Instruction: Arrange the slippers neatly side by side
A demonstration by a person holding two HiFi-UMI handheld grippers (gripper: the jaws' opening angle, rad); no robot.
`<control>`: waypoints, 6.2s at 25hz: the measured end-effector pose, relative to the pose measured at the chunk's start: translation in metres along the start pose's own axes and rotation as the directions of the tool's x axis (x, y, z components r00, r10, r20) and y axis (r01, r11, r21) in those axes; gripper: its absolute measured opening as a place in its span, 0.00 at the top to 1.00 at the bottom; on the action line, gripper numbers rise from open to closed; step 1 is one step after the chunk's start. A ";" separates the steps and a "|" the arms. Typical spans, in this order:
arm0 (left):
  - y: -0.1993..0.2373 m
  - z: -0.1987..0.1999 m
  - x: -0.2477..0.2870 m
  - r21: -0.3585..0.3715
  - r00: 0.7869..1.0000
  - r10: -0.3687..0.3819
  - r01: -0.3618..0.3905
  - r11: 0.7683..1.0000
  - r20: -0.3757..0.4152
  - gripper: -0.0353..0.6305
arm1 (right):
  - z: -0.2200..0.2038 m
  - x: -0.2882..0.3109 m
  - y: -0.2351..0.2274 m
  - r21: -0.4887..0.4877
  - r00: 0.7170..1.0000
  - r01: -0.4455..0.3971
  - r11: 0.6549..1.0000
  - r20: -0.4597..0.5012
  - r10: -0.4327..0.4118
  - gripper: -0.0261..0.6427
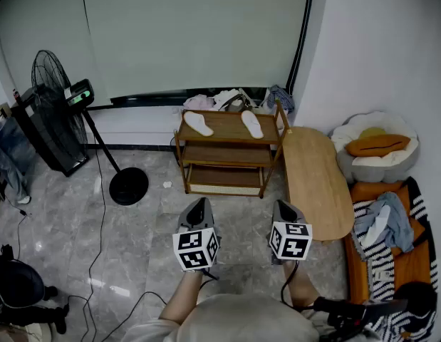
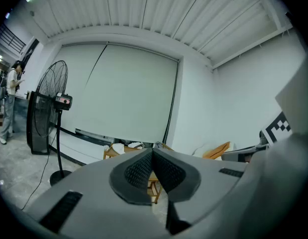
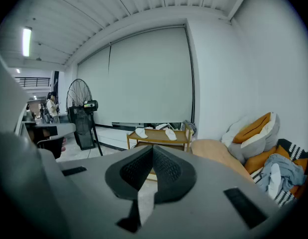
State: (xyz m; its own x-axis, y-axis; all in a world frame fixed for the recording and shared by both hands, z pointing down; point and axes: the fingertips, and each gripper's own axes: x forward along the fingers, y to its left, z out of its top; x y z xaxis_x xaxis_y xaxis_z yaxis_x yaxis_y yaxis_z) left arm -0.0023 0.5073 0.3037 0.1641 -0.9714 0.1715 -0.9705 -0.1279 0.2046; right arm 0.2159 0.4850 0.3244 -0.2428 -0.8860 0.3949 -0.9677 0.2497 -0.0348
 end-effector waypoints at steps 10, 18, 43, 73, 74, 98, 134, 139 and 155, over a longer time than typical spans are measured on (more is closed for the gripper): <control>0.015 -0.008 -0.010 0.011 0.999 -0.021 0.021 1.000 -0.030 0.92 | -0.006 -0.005 0.020 0.050 1.000 0.011 0.999 0.010 -0.011 0.91; 0.019 -0.028 -0.010 0.003 0.997 -0.034 0.034 0.999 -0.073 0.92 | -0.030 -0.008 0.018 0.071 0.999 0.034 0.997 -0.037 -0.031 0.91; 0.042 0.003 0.140 0.040 0.996 0.056 -0.053 0.998 -0.073 0.92 | 0.030 0.146 -0.037 0.087 0.997 -0.029 0.996 -0.067 0.034 0.91; 0.051 0.009 0.290 0.103 0.986 0.109 -0.097 0.990 -0.124 0.92 | 0.049 0.288 -0.099 0.159 0.985 -0.049 0.986 -0.153 0.074 0.91; 0.053 0.009 0.295 0.100 0.986 0.107 -0.095 0.990 -0.125 0.92 | 0.049 0.292 -0.100 0.158 0.985 -0.046 0.986 -0.157 0.071 0.91; 0.107 0.045 0.474 0.061 0.992 0.013 -0.006 0.998 -0.127 0.92 | 0.114 0.432 -0.120 0.146 0.983 0.058 0.988 -0.178 -0.031 0.91; 0.190 0.033 0.588 0.008 0.965 0.128 -0.130 0.992 -0.227 0.92 | 0.156 0.607 -0.093 0.089 0.962 -0.056 0.994 -0.263 0.077 0.91; 0.200 0.029 0.584 0.014 0.954 0.178 -0.180 0.984 -0.240 0.92 | 0.153 0.623 -0.084 0.089 0.952 -0.102 0.991 -0.282 0.123 0.91; 0.272 0.009 0.508 -0.027 0.846 0.461 -0.485 0.874 -0.269 0.92 | 0.136 0.668 0.019 0.000 0.851 -0.394 0.919 -0.377 0.365 0.91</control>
State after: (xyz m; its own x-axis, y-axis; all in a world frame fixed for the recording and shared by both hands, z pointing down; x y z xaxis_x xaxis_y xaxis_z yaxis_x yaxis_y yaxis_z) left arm -0.1847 -0.0232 0.4375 -0.2609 -0.8264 0.4990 -0.9231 0.3648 0.1214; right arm 0.0266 -0.1551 0.4624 -0.5349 -0.5158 0.6693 -0.7935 0.5787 -0.1882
